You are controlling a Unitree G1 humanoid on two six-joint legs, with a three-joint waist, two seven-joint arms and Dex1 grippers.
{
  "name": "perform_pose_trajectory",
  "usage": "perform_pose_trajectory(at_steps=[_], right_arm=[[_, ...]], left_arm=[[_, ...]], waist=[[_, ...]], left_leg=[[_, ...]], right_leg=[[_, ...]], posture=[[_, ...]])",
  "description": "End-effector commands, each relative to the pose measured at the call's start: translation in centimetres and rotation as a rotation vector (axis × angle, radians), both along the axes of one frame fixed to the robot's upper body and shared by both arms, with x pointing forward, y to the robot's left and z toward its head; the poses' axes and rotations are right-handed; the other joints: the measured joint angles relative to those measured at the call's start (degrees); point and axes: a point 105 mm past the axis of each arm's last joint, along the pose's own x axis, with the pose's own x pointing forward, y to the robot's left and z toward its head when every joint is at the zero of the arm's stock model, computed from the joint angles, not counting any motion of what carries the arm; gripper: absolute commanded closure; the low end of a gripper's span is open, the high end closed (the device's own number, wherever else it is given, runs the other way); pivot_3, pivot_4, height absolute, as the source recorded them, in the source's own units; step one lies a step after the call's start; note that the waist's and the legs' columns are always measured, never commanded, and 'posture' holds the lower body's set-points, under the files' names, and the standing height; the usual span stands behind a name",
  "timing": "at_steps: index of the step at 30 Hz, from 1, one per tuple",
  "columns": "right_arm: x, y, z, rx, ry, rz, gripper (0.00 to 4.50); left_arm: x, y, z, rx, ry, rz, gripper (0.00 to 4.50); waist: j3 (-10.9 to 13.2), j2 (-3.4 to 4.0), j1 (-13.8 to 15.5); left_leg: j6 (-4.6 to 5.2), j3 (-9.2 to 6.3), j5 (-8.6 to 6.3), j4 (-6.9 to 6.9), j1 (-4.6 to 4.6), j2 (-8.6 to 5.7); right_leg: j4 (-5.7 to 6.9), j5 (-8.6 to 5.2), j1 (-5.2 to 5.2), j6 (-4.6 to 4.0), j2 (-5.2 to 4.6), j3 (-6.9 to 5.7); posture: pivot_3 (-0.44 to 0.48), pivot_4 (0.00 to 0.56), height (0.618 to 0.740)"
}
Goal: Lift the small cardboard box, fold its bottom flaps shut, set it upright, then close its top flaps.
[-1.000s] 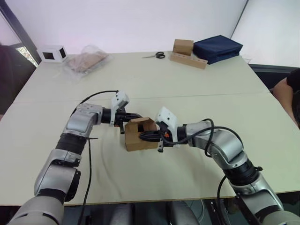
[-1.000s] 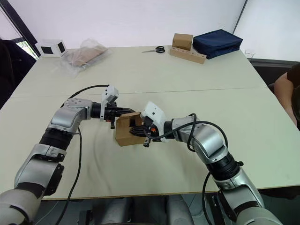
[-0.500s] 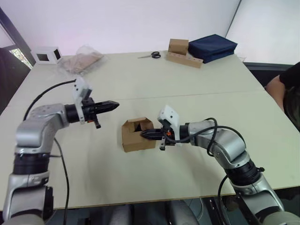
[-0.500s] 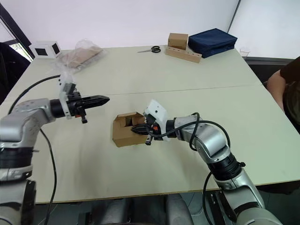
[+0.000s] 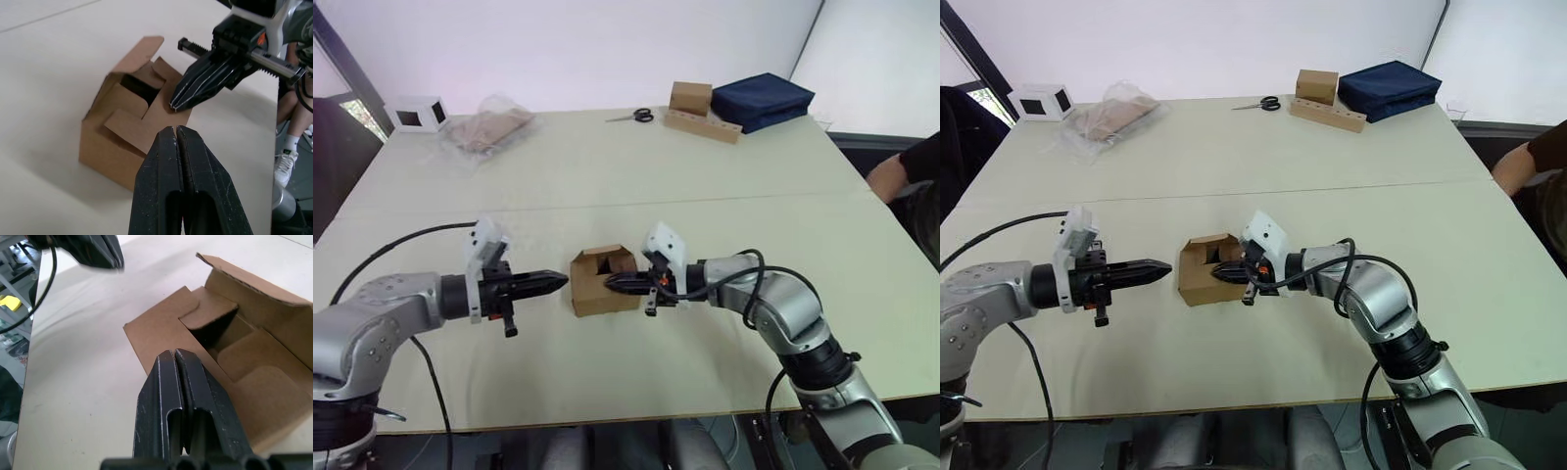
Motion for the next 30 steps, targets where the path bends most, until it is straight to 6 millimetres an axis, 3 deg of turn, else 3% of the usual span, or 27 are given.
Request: perform_pose_trajectory(at_steps=[1, 13, 16, 18, 20, 26, 30], right_arm=[[-0.1, 0.3, 0.7, 0.015, -0.03, 0.015, 4.5], [-0.4, -0.8, 2.1, 0.076, -0.026, 0.02, 4.5], [-0.5, -0.8, 6.8, 0.248, -0.028, 0.072, 4.5], [0.4, -1.0, 8.8, 0.293, -0.048, 0.063, 4.5], [1.8, -0.9, 9.5, 0.262, -0.093, 0.02, 4.5], [5.6, 0.4, 7.6, 0.118, -0.124, -0.137, 4.5], [6.1, 1.0, 5.7, 0.047, -0.116, -0.148, 4.5]], left_arm=[[0.4, -0.3, -0.2, 0.028, -0.042, -0.001, 4.46], [1.3, -1.0, -1.8, 0.048, -0.02, -0.028, 4.46], [1.6, -1.1, -2.2, 0.058, -0.022, -0.023, 4.46], [1.7, -1.1, -2.3, 0.059, -0.023, -0.024, 4.46], [1.7, -1.2, -2.2, 0.053, -0.025, -0.023, 4.46], [1.7, -1.2, -1.9, 0.039, -0.031, -0.012, 4.46], [1.7, -1.1, -1.7, 0.032, -0.034, 0.002, 4.46]], waist=[[0.0, 0.0, -0.02], [0.0, 0.0, -0.02], [0.01, 0.01, -0.03], [0.01, 0.02, -0.07], [0.01, 0.02, -0.09], [0.01, 0.02, -0.11], [0.01, 0.02, -0.09]], left_leg=[[0.0, 0.02, 0.0, 0.0, 0.0, 0.0], [0.0, 0.03, 0.0, 0.0, 0.0, 0.0], [0.0, 0.02, 0.0, 0.0, 0.0, 0.0], [0.0, 0.02, 0.0, 0.0, 0.0, 0.0], [0.0, 0.02, 0.0, -0.01, 0.02, 0.0], [-0.01, 0.05, 0.01, -0.07, 0.03, 0.01], [-0.02, 0.06, 0.01, -0.07, 0.01, 0.01]], right_leg=[[0.0, 0.0, 0.0, 0.0, -0.01, 0.0], [0.0, 0.0, 0.0, 0.0, 0.01, 0.0], [0.0, 0.0, 0.0, 0.0, 0.01, 0.0], [0.01, 0.0, 0.0, 0.0, 0.01, 0.01], [0.02, 0.0, -0.01, -0.01, 0.03, 0.01], [-0.02, 0.0, -0.01, -0.01, 0.02, 0.01], [0.0, 0.0, -0.04, -0.01, 0.01, 0.02]], posture=[[0.0, 0.15, 0.74], [0.0, 0.15, 0.74], [0.0, 0.15, 0.74], [0.0, 0.15, 0.74], [0.0, 0.15, 0.74], [0.0, 0.15, 0.74], [0.0, 0.15, 0.74]])
